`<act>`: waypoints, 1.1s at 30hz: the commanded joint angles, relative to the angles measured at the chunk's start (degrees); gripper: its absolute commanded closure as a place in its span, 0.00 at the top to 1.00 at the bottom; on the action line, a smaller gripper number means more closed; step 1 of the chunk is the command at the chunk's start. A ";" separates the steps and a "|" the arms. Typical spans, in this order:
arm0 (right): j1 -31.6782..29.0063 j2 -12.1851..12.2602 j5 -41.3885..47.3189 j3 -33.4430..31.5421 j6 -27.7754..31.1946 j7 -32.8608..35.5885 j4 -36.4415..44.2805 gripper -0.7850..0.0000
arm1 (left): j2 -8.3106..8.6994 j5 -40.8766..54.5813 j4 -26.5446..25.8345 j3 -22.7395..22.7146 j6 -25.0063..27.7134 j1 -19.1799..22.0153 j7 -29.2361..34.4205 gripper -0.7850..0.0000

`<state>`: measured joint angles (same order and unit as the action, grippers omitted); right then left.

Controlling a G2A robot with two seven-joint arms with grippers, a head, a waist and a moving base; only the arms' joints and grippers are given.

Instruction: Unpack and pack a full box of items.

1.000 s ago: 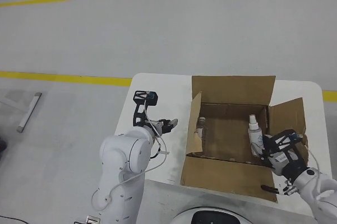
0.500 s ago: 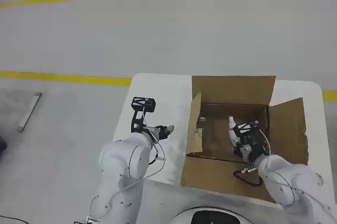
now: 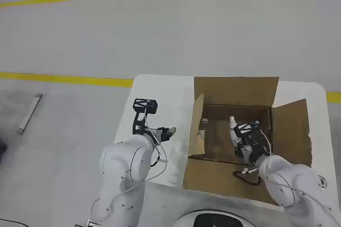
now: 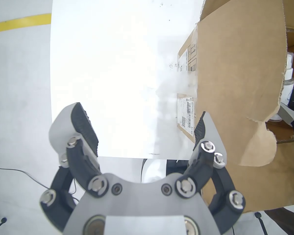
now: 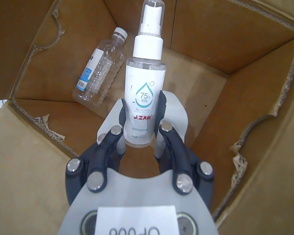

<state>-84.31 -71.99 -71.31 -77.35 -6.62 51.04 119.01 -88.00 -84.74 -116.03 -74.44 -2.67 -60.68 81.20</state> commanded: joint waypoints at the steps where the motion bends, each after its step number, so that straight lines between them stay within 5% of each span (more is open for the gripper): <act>1: 0.09 -0.03 0.38 -0.24 -0.21 -1.04 -1.31 0.00 | 0.00 0.00 0.00 0.00 0.00 0.00 0.00 1.00; 18: 19.15 -3.47 8.26 12.00 -10.31 2.38 -25.07 0.00 | 0.00 0.00 0.00 0.00 0.00 0.00 0.00 1.00; 33: 24.33 -5.74 13.80 16.28 -14.52 -1.56 -36.10 0.00 | 0.00 0.00 0.00 0.00 0.00 0.00 0.00 1.00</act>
<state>-60.04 -77.68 -57.54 -61.14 -21.09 49.54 83.19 -88.00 -84.74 -116.03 -74.44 -2.67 -60.68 81.20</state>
